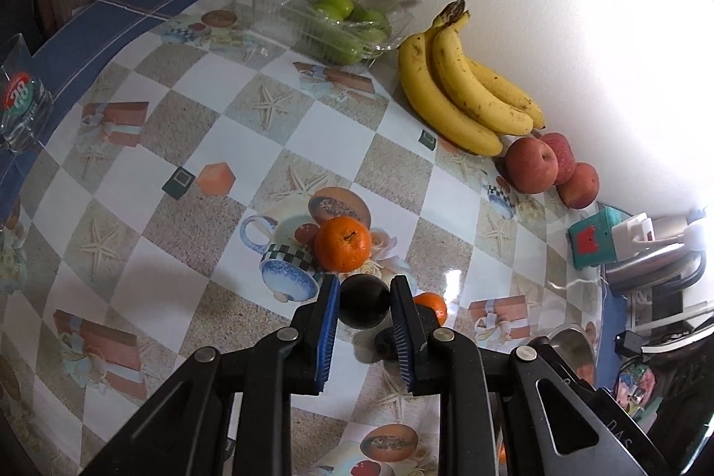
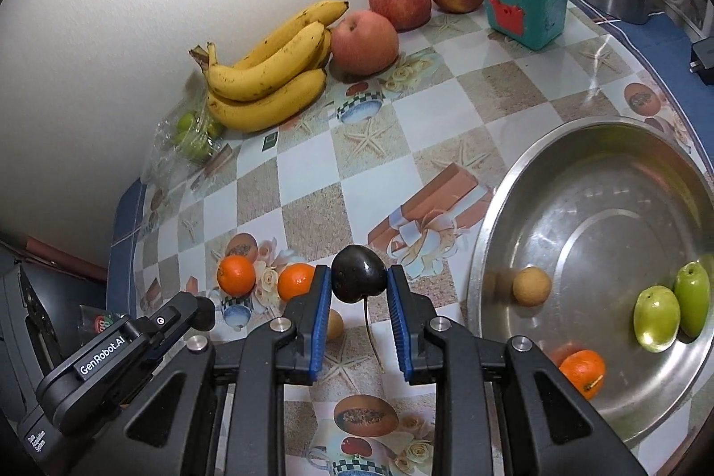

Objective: Organize fruits
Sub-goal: 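Carry both dark plums over the steel bowl with both tools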

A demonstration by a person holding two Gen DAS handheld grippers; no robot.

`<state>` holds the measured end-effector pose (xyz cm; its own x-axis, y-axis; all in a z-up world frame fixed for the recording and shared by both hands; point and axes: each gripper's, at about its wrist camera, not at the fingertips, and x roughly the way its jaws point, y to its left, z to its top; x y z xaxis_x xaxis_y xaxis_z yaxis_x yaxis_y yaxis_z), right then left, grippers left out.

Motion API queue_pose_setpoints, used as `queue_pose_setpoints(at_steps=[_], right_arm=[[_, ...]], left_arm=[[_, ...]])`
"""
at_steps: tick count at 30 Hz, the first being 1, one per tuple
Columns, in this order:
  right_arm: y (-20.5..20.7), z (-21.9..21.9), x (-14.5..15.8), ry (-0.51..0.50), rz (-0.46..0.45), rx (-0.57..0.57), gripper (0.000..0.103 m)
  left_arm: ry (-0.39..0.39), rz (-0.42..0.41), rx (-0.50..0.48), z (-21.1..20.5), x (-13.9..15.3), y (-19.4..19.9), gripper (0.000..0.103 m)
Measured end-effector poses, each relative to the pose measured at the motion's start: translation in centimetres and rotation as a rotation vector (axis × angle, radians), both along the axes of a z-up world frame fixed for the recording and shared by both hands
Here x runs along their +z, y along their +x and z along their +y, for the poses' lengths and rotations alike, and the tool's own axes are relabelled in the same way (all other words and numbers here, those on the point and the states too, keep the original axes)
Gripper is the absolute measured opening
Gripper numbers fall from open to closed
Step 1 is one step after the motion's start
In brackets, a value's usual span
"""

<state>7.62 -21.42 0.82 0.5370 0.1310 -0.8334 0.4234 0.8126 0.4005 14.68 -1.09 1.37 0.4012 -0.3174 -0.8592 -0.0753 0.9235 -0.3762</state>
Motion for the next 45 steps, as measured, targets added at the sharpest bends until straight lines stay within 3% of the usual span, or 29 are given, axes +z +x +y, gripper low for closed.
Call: queue_pose_setpoints(at_steps=[15, 31, 45], right_arm=[[-2.1, -4.6, -0.1, 0.022, 0.023, -0.120, 0.026], [-7.1, -13.9, -1.0, 0.026, 0.087, -0.373, 0.026], [-8.6, -16.4, -1.9, 0.018, 0.138, -0.422, 0.026]], left_arm=[[0.038, -0.027, -0.075, -4.1, 1.0, -1.2, 0.025], [0.042, -0.052, -0.333, -14.3, 1.2, -4.6, 0.025], [0.118, -0.016, -0.506, -20.4, -0.6, -7.7, 0.025]])
